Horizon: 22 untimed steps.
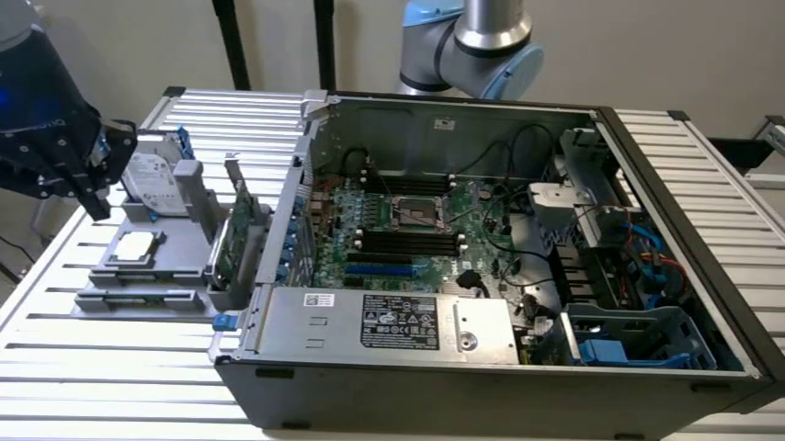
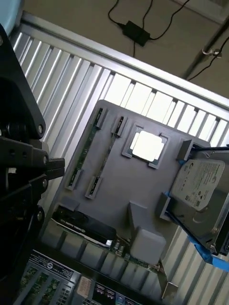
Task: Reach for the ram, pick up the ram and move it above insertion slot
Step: 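Pick up the ram and move it above insertion slot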
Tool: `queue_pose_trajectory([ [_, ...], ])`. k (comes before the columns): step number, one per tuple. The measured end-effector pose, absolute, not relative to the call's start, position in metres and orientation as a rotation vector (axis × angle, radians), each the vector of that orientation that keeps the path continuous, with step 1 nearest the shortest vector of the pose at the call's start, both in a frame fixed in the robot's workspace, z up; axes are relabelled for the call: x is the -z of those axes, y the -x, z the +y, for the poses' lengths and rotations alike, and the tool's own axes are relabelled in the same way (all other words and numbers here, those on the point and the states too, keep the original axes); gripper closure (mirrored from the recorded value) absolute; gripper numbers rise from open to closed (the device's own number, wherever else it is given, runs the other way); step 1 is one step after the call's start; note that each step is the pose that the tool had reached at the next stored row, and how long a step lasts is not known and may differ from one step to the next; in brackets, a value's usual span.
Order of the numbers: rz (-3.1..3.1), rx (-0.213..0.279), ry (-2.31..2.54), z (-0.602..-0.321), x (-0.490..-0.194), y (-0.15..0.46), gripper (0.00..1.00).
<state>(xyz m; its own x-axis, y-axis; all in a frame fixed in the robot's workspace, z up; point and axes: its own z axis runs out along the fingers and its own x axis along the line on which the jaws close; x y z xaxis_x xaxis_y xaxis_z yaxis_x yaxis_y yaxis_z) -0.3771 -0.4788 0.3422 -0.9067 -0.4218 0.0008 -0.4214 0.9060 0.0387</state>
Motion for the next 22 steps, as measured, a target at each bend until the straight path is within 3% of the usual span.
queue_pose_trajectory([
  [22, -2.857, 0.055, -1.266, -0.4788, -0.3422, 0.3771, 0.89],
])
